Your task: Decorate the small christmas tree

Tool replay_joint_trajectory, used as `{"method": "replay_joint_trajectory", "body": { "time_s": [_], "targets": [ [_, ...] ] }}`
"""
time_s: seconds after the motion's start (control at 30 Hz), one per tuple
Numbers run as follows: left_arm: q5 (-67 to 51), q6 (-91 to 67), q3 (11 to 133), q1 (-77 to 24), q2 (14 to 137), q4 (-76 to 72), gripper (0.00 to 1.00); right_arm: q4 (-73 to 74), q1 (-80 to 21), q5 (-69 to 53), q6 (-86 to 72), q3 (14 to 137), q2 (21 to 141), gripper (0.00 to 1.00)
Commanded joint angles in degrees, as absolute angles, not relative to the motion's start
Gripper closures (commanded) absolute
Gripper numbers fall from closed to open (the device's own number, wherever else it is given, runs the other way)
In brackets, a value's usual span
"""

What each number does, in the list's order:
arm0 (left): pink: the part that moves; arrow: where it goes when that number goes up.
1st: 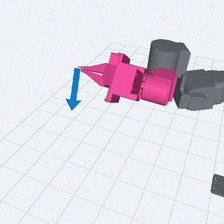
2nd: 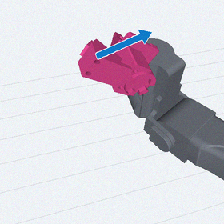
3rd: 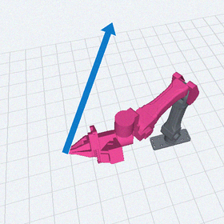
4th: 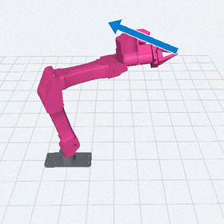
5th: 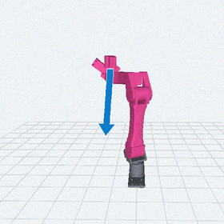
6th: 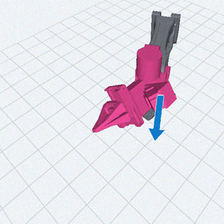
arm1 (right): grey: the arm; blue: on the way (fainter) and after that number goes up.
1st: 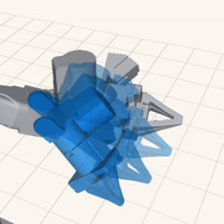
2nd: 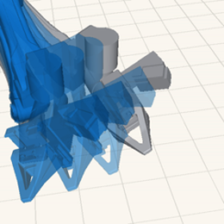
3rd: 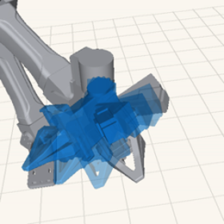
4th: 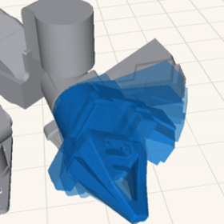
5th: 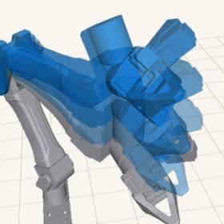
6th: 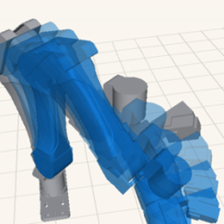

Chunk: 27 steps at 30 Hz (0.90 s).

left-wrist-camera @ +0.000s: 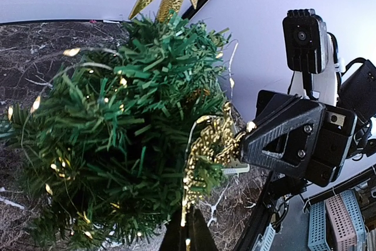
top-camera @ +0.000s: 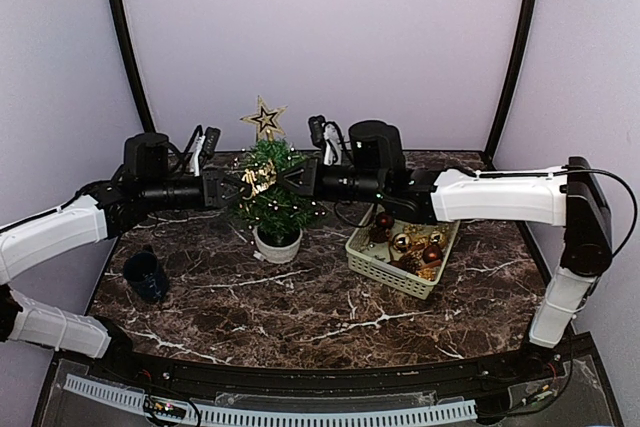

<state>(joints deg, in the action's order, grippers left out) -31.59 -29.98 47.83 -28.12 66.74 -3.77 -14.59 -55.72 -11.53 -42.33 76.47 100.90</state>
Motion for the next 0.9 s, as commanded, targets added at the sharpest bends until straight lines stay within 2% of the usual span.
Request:
{"method": "replay_joint_trajectory", "body": {
  "time_s": [0.0,0.4,0.6,0.7,0.87],
  "targets": [
    [-30.65,-28.91,46.38,-28.04,67.28,-4.04,1.0,-16.41,-56.29,-12.68,-42.41,75.59,102.29,1.0],
    [-29.49,-28.58,45.83,-27.77,66.12,-4.0,1.0,-16.87,-56.25,-13.46,-42.27,76.07,102.7,1.0],
    [-27.97,-28.24,45.98,-27.49,65.97,-2.56,0.85,-16.2,-56.29,-13.56,-42.39,76.46,102.77,0.99],
    [-26.45,-27.78,45.82,-27.43,64.62,-1.8,0.76,-16.0,-56.25,-13.47,-42.21,76.38,102.29,0.87],
    [-24.32,-26.87,45.75,-27.22,62.81,0.82,0.63,-14.66,-56.23,-13.4,-41.27,76.96,101.28,0.75]
  ]
}}
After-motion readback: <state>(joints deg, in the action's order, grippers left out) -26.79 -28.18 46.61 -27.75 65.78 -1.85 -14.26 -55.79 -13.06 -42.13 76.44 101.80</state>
